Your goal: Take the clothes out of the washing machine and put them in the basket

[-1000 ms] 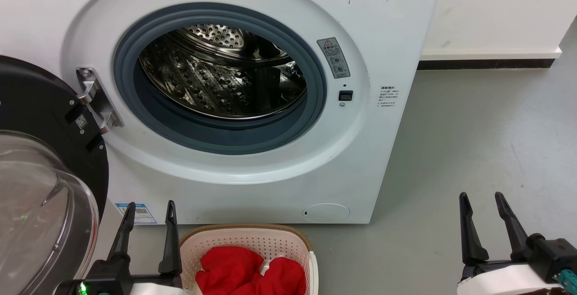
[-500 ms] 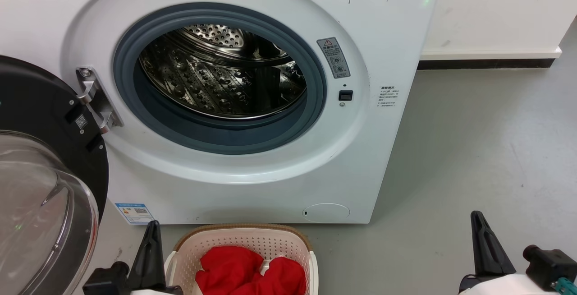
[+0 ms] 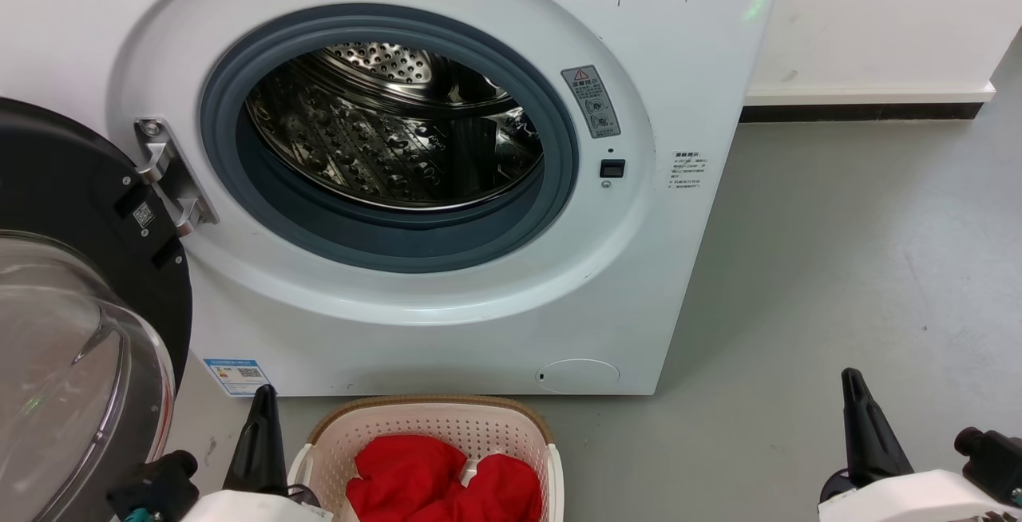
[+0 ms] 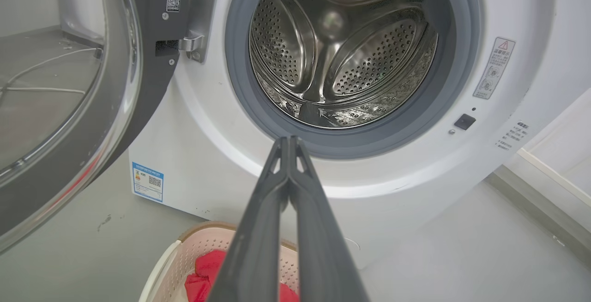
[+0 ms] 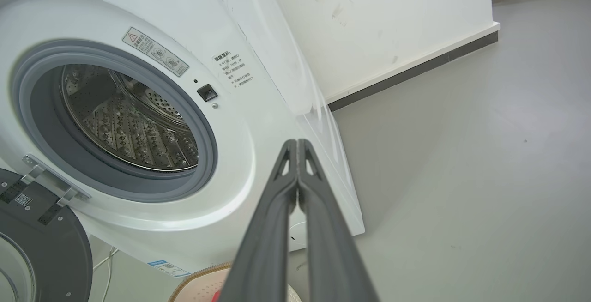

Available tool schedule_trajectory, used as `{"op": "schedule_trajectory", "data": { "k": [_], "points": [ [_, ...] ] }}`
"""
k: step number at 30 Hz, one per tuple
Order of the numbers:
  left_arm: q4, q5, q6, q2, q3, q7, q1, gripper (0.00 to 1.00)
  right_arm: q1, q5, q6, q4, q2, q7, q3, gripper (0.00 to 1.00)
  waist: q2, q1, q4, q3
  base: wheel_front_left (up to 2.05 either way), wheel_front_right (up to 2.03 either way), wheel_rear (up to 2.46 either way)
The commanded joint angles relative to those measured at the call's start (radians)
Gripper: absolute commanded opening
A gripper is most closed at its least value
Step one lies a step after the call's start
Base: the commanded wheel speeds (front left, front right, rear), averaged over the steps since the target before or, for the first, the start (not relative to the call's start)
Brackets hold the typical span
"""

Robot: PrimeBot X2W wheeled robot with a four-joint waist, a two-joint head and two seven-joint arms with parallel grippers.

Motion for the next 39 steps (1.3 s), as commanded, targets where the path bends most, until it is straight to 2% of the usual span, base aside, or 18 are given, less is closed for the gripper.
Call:
{"op": "schedule_trajectory", "data": {
  "k": [1,20,39],
  "points": [
    [-0.008,-0.041,-0.005,0.001,0.006,0.008,-0.028,0.0,-0.034,0.041,0.0,-0.009,-0.008,0.007,-0.002,0.0,-0.0001,-0.0001,0.0,0.0,0.0,0.0,0.0],
    [0.035,-0.338,-0.026,0.001,0.021,0.08,-0.077,0.0,-0.072,0.329,0.0,0.01,-0.012,0.077,-0.011,0.0,-0.0001,-0.0001,0.003,0.002,0.0,0.0,0.0],
    [0.07,-0.582,-0.044,0.001,0.034,0.14,-0.117,0.0,-0.101,0.563,0.0,0.026,-0.013,0.136,-0.021,0.0,-0.0001,-0.0001,0.007,0.003,0.0,0.0,0.0]
  ]
}}
